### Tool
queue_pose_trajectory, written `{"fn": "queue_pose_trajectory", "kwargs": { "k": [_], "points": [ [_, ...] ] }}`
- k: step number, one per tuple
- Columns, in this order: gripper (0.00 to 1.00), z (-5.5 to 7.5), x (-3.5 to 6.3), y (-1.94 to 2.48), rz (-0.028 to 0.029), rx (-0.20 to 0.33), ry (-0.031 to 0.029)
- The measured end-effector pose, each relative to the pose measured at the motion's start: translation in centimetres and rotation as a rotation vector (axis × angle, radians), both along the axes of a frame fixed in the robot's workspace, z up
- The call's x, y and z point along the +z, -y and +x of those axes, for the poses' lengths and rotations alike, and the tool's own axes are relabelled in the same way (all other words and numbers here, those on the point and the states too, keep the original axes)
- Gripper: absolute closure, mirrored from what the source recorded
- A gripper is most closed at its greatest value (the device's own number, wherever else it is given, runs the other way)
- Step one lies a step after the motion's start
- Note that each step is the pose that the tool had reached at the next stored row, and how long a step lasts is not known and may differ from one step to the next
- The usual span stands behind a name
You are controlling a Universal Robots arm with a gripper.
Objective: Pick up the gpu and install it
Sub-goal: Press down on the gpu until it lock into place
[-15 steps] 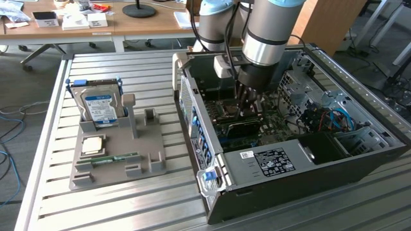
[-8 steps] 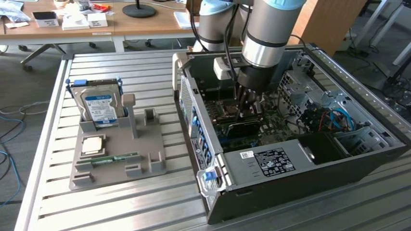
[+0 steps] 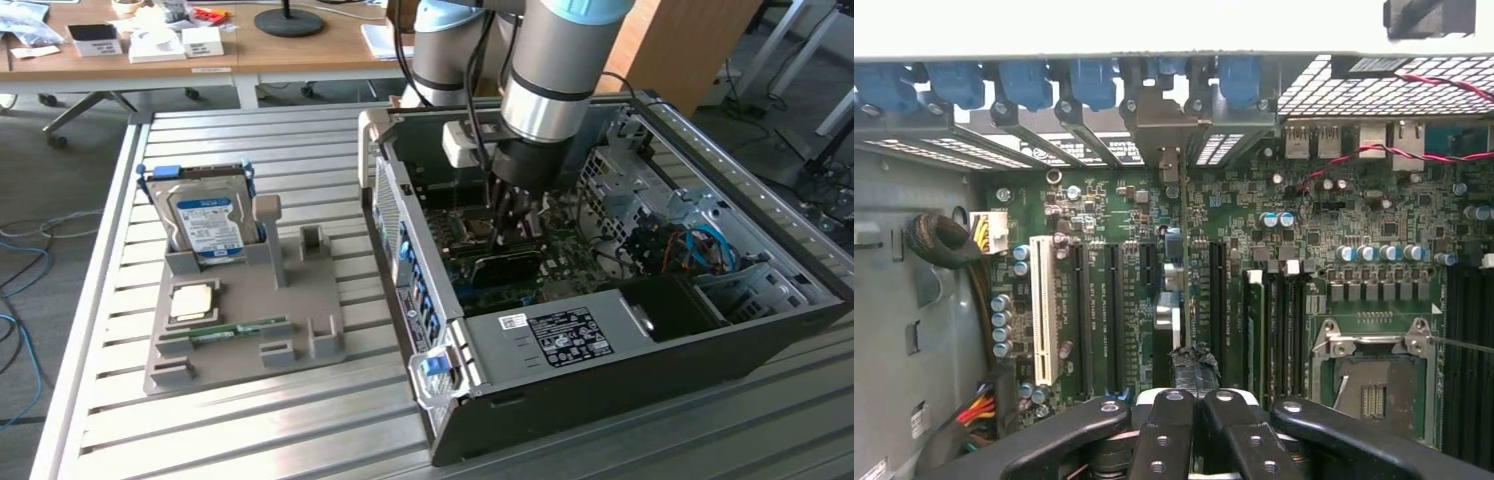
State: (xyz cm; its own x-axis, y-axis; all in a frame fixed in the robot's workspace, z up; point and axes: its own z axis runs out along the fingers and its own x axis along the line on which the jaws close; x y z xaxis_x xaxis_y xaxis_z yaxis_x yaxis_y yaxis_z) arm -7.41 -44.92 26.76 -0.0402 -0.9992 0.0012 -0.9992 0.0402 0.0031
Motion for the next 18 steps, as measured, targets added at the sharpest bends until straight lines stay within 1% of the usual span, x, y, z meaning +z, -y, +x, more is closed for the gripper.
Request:
{"fn": "queue_pose_trajectory", "kwargs": {
  "k": [4,8,15,18],
  "points": [
    [0.89,-0.01,-0.13,-0.01,-0.0002,0.0,-0.0001],
    [0.89,-0.01,-0.24,-0.12,0.0003,0.0,0.0001],
    [0.89,-0.02,-0.49,-0.12,-0.0005,0.0,-0.0002],
    [0.89,-0.03,-0.52,-0.13,0.0,0.0,-0.0001]
  ]
}}
